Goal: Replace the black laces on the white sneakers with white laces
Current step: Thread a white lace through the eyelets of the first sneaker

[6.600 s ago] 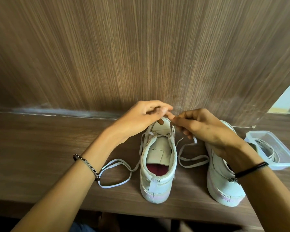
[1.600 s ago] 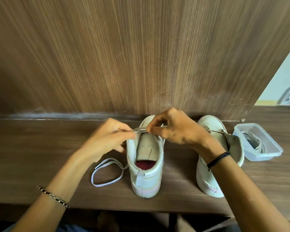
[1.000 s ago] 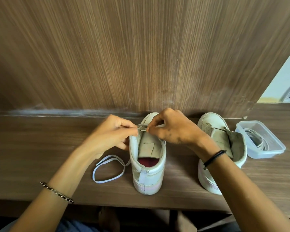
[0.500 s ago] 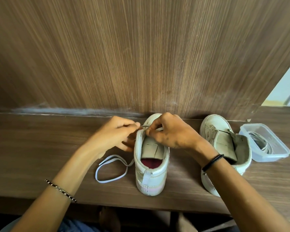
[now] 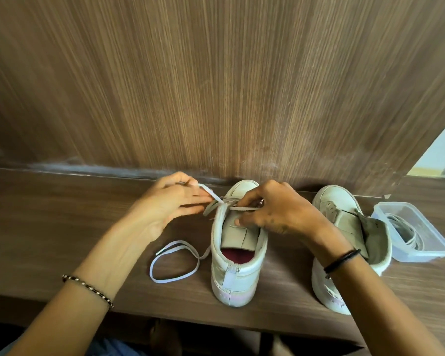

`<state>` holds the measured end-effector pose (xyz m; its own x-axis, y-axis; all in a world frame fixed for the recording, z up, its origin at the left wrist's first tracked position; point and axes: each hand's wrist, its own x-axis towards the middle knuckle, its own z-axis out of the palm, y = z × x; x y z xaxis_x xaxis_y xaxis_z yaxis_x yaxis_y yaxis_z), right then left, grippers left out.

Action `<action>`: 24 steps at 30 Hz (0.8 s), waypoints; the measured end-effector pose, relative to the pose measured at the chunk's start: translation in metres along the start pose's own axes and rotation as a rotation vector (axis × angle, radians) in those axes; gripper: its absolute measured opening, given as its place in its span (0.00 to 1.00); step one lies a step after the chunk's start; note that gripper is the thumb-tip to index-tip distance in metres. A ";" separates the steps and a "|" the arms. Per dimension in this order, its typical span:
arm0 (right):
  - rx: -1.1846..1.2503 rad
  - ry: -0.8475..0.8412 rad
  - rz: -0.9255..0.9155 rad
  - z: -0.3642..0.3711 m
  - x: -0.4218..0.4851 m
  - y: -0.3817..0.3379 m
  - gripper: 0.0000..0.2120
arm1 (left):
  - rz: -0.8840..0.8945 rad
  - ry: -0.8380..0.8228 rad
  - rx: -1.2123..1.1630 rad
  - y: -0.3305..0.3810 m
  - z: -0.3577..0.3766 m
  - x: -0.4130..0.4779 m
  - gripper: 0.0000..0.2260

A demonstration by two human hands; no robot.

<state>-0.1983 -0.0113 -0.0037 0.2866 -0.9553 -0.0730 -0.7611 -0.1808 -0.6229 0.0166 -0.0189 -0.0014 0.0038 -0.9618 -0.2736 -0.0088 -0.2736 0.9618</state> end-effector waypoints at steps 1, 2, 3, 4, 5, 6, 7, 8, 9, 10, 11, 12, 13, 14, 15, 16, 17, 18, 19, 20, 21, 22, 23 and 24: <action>0.006 -0.003 -0.008 0.000 0.000 0.000 0.08 | -0.029 0.010 -0.118 0.003 -0.005 0.002 0.08; 0.009 -0.006 -0.016 0.000 0.000 0.000 0.08 | -0.045 0.011 -0.221 0.006 -0.009 0.003 0.07; 0.006 -0.006 -0.023 0.000 0.000 0.001 0.08 | -0.048 0.010 -0.309 0.009 -0.012 0.004 0.07; -0.004 -0.006 -0.033 0.000 0.001 0.001 0.08 | -0.042 0.020 -0.394 0.011 -0.015 0.005 0.08; -0.013 -0.002 -0.044 -0.001 0.001 0.001 0.08 | -0.033 0.042 -0.465 0.013 -0.016 0.007 0.09; -0.026 0.008 -0.061 -0.001 0.000 0.002 0.08 | -0.014 0.070 -0.500 0.014 -0.016 0.009 0.10; -0.043 0.021 -0.082 -0.002 0.000 0.002 0.08 | 0.023 0.102 -0.461 0.013 -0.017 0.011 0.10; -0.058 0.038 -0.107 -0.002 -0.001 0.002 0.08 | 0.080 0.127 -0.332 0.010 -0.019 0.014 0.10; -0.059 0.061 -0.133 -0.003 -0.002 0.002 0.08 | 0.159 0.130 -0.120 0.006 -0.022 0.016 0.10; -0.043 0.087 -0.155 -0.004 -0.003 0.001 0.07 | 0.252 0.116 0.125 0.002 -0.023 0.016 0.10; -0.014 0.115 -0.170 -0.006 -0.005 0.001 0.05 | 0.349 0.090 0.363 -0.001 -0.023 0.015 0.09; 0.019 0.154 -0.180 -0.008 -0.006 0.001 0.04 | 0.441 0.057 0.581 -0.003 -0.023 0.014 0.08; 0.051 0.210 -0.184 -0.010 -0.006 0.002 0.02 | 0.514 0.017 0.764 -0.003 -0.020 0.012 0.08; 0.092 0.272 -0.181 -0.013 -0.006 0.004 0.02 | 0.559 -0.029 0.894 -0.003 -0.017 0.009 0.07; 0.159 0.322 -0.170 -0.016 -0.006 0.006 0.04 | 0.564 -0.080 0.961 -0.002 -0.015 0.005 0.07; 0.264 0.350 -0.158 -0.019 -0.006 0.008 0.04 | 0.548 -0.133 0.981 -0.001 -0.014 0.002 0.08; 0.403 0.357 -0.151 -0.022 -0.006 0.008 0.04 | 0.529 -0.182 0.974 0.001 -0.013 -0.001 0.08; 0.543 0.349 -0.152 -0.024 -0.005 0.009 0.04 | 0.515 -0.220 0.956 0.002 -0.015 -0.002 0.07; 0.655 0.336 -0.164 -0.026 -0.005 0.009 0.04 | 0.508 -0.242 0.946 0.003 -0.016 -0.002 0.06; 0.732 0.319 -0.185 -0.028 -0.004 0.010 0.06 | 0.502 -0.251 0.949 0.004 -0.018 -0.001 0.04; 0.789 0.293 -0.207 -0.028 -0.004 0.008 0.09 | 0.499 -0.251 0.969 0.004 -0.019 0.001 0.04; 0.837 0.265 -0.225 -0.028 -0.004 0.008 0.10 | 0.493 -0.246 0.993 0.004 -0.019 0.003 0.05; 0.878 0.233 -0.236 -0.026 -0.003 0.006 0.11 | 0.484 -0.240 1.010 0.003 -0.019 0.003 0.05; 0.897 0.200 -0.239 -0.025 -0.003 0.005 0.11 | 0.481 -0.229 1.015 0.004 -0.018 0.003 0.04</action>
<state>-0.2174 -0.0154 0.0130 0.2090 -0.9536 0.2170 0.0591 -0.2091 -0.9761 0.0349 -0.0232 0.0017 -0.3999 -0.9162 0.0248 -0.7630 0.3478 0.5449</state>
